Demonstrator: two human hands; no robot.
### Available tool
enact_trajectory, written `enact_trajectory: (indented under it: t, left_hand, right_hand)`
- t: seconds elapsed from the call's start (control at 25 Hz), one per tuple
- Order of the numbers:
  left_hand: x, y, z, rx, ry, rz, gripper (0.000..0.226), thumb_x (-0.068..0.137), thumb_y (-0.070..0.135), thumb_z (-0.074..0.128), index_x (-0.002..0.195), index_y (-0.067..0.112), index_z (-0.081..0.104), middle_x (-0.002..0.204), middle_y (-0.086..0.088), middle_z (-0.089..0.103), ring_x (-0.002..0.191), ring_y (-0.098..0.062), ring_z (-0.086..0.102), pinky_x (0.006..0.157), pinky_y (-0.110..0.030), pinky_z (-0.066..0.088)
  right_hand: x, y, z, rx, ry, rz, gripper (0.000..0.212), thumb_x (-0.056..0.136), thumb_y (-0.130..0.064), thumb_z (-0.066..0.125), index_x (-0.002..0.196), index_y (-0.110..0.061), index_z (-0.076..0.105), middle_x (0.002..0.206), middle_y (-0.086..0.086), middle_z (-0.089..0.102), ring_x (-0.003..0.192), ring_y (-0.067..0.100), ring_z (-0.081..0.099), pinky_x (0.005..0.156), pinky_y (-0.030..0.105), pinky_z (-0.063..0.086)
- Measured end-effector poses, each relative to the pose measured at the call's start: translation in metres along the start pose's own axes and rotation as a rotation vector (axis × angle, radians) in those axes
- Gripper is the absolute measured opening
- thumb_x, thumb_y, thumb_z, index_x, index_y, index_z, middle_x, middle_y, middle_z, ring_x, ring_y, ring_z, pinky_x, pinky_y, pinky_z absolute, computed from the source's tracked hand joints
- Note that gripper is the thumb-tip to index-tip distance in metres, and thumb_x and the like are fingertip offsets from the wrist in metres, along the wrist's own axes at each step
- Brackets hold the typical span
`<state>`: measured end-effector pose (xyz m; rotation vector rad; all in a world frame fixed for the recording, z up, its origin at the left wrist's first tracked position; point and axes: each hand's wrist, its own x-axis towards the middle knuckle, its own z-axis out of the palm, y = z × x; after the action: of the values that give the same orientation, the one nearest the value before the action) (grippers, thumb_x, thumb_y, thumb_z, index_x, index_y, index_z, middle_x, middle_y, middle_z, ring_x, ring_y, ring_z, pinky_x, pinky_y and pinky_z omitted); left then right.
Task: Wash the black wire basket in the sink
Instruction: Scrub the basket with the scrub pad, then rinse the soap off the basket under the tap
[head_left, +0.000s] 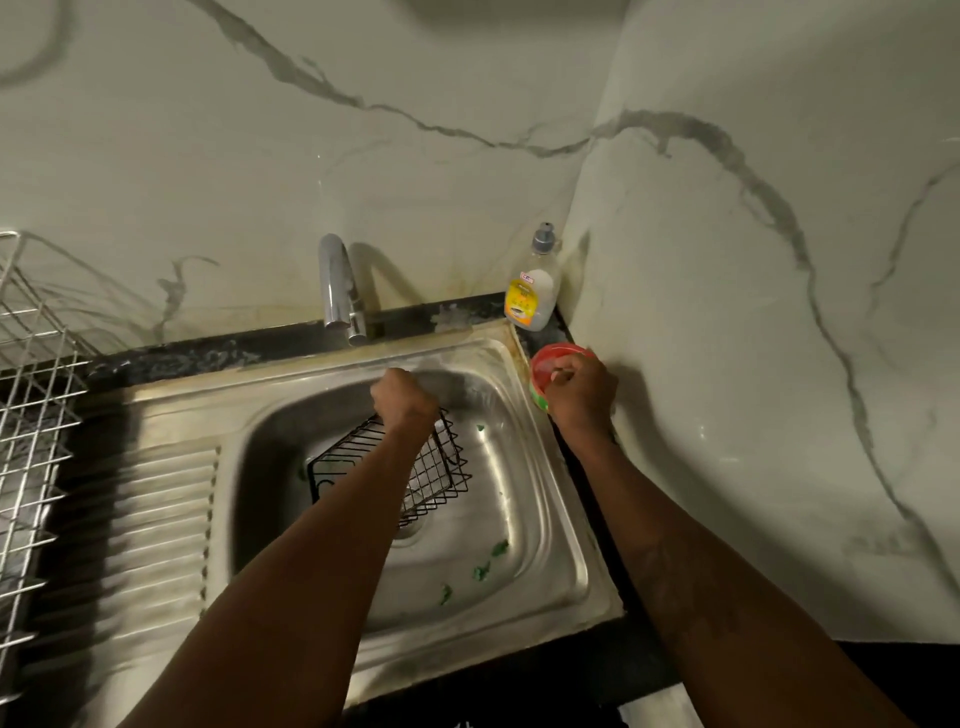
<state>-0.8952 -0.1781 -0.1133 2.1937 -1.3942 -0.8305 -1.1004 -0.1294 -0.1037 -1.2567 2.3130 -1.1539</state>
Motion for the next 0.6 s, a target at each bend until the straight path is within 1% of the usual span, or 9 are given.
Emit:
enact_trajectory:
  t: [0.08, 0.2, 0.24, 0.28, 0.32, 0.36, 0.4, 0.48, 0.6]
  left_hand:
    - [0.002, 0.001, 0.007, -0.02, -0.026, 0.0, 0.015, 0.093, -0.001, 0.067, 0.107, -0.002, 0.073, 0.105, -0.012, 0.071, 0.083, -0.016, 0.06, 0.092, -0.026, 0.054]
    - [-0.003, 0.004, 0.01, -0.057, -0.05, -0.005, 0.009, 0.093, 0.006, 0.069, 0.098, -0.002, 0.072, 0.096, -0.006, 0.065, 0.082, -0.018, 0.062, 0.086, -0.024, 0.056]
    - [-0.004, 0.004, 0.01, -0.072, -0.059, -0.003, 0.011, 0.094, 0.008, 0.07, 0.098, -0.002, 0.072, 0.097, -0.008, 0.068, 0.083, -0.017, 0.064, 0.085, -0.023, 0.056]
    - [-0.003, 0.002, 0.009, -0.091, -0.067, 0.001, 0.013, 0.093, 0.01, 0.07, 0.099, -0.001, 0.074, 0.099, -0.01, 0.071, 0.084, -0.017, 0.066, 0.084, -0.02, 0.055]
    - [-0.003, 0.001, 0.006, -0.104, -0.074, 0.01, 0.013, 0.093, 0.01, 0.07, 0.1, 0.0, 0.075, 0.1, -0.011, 0.073, 0.084, -0.016, 0.066, 0.083, -0.018, 0.053]
    - [-0.004, -0.001, 0.002, -0.108, -0.078, 0.012, 0.014, 0.093, 0.012, 0.071, 0.101, 0.001, 0.075, 0.099, -0.01, 0.073, 0.083, -0.014, 0.065, 0.081, -0.017, 0.051]
    - [-0.003, -0.005, -0.003, -0.109, -0.074, 0.019, 0.014, 0.093, 0.014, 0.072, 0.101, 0.003, 0.075, 0.098, -0.009, 0.073, 0.082, -0.013, 0.063, 0.08, -0.016, 0.05]
    - [-0.002, -0.016, -0.011, -0.133, -0.058, 0.008, 0.015, 0.092, 0.016, 0.074, 0.102, 0.005, 0.075, 0.095, -0.006, 0.072, 0.08, -0.01, 0.062, 0.078, -0.015, 0.049]
    - [0.0, -0.028, -0.032, -0.258, 0.014, -0.015, 0.013, 0.093, 0.025, 0.073, 0.097, 0.013, 0.075, 0.086, 0.004, 0.071, 0.075, -0.004, 0.062, 0.081, -0.018, 0.053]
  right_hand:
    - [-0.004, -0.001, 0.005, 0.032, 0.022, -0.024, 0.016, 0.077, 0.001, 0.07, 0.082, -0.012, 0.079, 0.091, 0.007, 0.077, 0.097, 0.031, 0.069, 0.099, 0.033, 0.049]
    - [-0.008, -0.002, 0.013, 0.081, 0.041, -0.086, 0.02, 0.072, 0.011, 0.065, 0.071, -0.007, 0.074, 0.071, 0.005, 0.072, 0.07, 0.025, 0.065, 0.088, 0.001, 0.035]
    - [-0.011, -0.005, 0.015, 0.093, 0.022, -0.102, 0.021, 0.071, 0.012, 0.062, 0.071, -0.006, 0.073, 0.068, 0.005, 0.07, 0.067, 0.024, 0.064, 0.086, -0.001, 0.035]
    - [-0.013, -0.007, 0.019, 0.105, -0.008, -0.094, 0.021, 0.072, 0.011, 0.06, 0.073, -0.006, 0.073, 0.068, 0.005, 0.07, 0.066, 0.024, 0.065, 0.086, 0.006, 0.044]
    - [-0.015, -0.009, 0.024, 0.111, -0.036, -0.082, 0.021, 0.072, 0.009, 0.058, 0.075, -0.006, 0.072, 0.069, 0.006, 0.07, 0.067, 0.024, 0.066, 0.082, 0.022, 0.054]
    - [-0.017, -0.013, 0.028, 0.113, -0.055, -0.077, 0.021, 0.072, 0.008, 0.057, 0.076, -0.006, 0.072, 0.07, 0.006, 0.07, 0.068, 0.024, 0.066, 0.074, 0.034, 0.056]
    - [-0.021, -0.017, 0.035, 0.102, -0.072, -0.098, 0.021, 0.073, 0.008, 0.057, 0.077, -0.006, 0.071, 0.071, 0.006, 0.07, 0.068, 0.024, 0.066, 0.069, 0.039, 0.056]
    - [-0.03, -0.031, 0.05, 0.085, -0.108, -0.185, 0.018, 0.075, 0.008, 0.06, 0.079, -0.006, 0.071, 0.074, 0.006, 0.07, 0.07, 0.023, 0.066, 0.066, 0.039, 0.056]
    - [-0.051, -0.057, 0.078, 0.108, -0.211, -0.21, 0.013, 0.084, 0.0, 0.069, 0.089, -0.01, 0.076, 0.085, 0.004, 0.075, 0.078, 0.018, 0.069, 0.074, 0.03, 0.057]
